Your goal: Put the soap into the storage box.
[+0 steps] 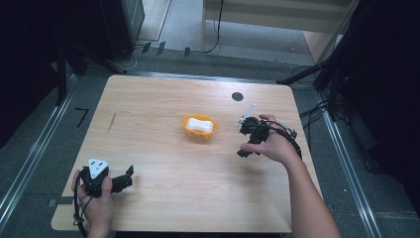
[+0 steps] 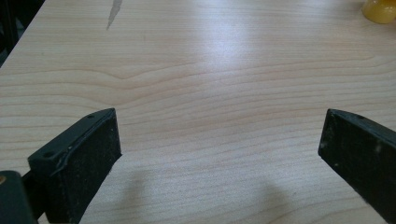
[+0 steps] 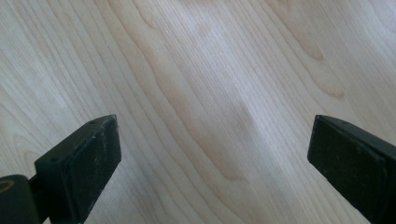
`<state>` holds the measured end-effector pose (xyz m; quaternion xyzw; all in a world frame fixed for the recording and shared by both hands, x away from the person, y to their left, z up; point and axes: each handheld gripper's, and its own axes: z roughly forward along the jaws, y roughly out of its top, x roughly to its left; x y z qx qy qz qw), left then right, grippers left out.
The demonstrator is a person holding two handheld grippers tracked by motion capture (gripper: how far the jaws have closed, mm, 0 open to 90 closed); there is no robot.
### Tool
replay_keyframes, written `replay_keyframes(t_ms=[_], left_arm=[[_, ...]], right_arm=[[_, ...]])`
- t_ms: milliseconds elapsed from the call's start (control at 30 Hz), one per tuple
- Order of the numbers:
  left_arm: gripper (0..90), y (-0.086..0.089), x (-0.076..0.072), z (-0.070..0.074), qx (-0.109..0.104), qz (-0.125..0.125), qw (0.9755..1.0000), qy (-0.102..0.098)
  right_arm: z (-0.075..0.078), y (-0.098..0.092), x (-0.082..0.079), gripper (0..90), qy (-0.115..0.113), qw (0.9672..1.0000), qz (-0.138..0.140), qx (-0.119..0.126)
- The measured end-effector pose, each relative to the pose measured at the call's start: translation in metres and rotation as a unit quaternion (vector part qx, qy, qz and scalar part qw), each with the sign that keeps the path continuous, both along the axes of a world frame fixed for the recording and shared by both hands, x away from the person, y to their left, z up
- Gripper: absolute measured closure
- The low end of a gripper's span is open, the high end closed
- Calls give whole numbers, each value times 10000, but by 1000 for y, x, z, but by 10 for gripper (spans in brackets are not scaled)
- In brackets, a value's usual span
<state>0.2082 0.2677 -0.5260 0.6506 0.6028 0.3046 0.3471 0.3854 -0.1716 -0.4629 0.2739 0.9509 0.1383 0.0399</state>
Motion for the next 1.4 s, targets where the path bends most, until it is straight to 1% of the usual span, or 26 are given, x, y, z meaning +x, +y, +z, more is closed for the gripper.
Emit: replay_keyframes(t_ms=[33,133,167,267,367,400,533,700,733,767,833,867,900,933,967,1033,1067,1133,1167,1200,1233,1267,1300,1333,1400], left_arm=[[0,0,0,0,0,0,10000,0],[0,0,0,0,3,-2,10000,-3],[0,0,0,0,6,1,10000,-2],[0,-1,0,0,30,3,10000,4],[0,-1,0,0,42,1,10000,5],[0,-1,0,0,42,-1,10000,0],[0,-2,0,0,44,-10,10000,-16],[0,-2,-1,0,79,0,10000,1],[0,-2,-1,0,78,-11,10000,-3],[0,-2,-1,0,82,-14,10000,-1],[0,-2,-1,0,88,-14,10000,-7],[0,-3,-1,0,95,-19,10000,-4],[0,-3,-1,0,95,-19,10000,-4],[0,-3,-1,0,100,-26,9999,-3],[0,-3,-1,0,100,-26,9999,-3],[0,-3,-1,0,112,-31,9999,-23],[0,-3,-1,0,133,-27,9999,-19],[0,-3,-1,0,145,-33,9999,-24],[0,-3,-1,0,145,-36,9999,-27],[0,-4,-2,0,154,-32,9999,-25],[0,-4,-2,0,154,-32,9999,-25],[0,-4,-2,0,156,-25,9999,-29],[0,-4,-2,0,160,-24,9999,-33],[0,-4,-2,0,165,-29,9999,-32],[0,-4,-2,0,185,-32,9998,-19]], right_arm=[[0,0,0,33,0,10000,0,0],[-2,-8,-5,17,-8,10000,-67,62],[-2,-9,-7,2,-23,9999,-108,65],[-3,-18,-13,0,-98,9996,-253,84],[-5,-27,-19,0,-193,9990,-342,193],[-5,-31,-22,0,-177,9989,-383,211],[-9,-43,-31,0,-231,9980,-473,342],[-15,-56,-44,0,-312,9962,-651,486],[-17,-61,-49,0,-376,9953,-715,538],[-17,-61,-49,0,-376,9953,-715,538],[-19,-69,-56,0,-433,9933,-855,647],[-20,-72,-58,0,-443,9927,-873,708],[-20,-72,-58,0,-443,9927,-873,708],[-22,-78,-62,0,-479,9912,-953,778],[-24,-81,-65,0,-476,9905,-1011,802],[-25,-84,-67,0,-486,9899,-1037,840],[-28,-91,-72,0,-498,9876,-1153,943],[-30,-94,-73,0,-520,9872,-1149,979],[-31,-98,-76,0,-556,9859,-1193,1035],[-33,-103,-80,0,-596,9838,-1256,1135],[-33,-103,-80,0,-596,9838,-1256,1135],[-35,-109,-85,0,-656,9819,-1310,1199],[-35,-109,-85,0,-656,9819,-1310,1199],[-37,-113,-89,0,-719,9808,-1322,1243],[-38,-115,-91,0,-739,9802,-1352,1247]])
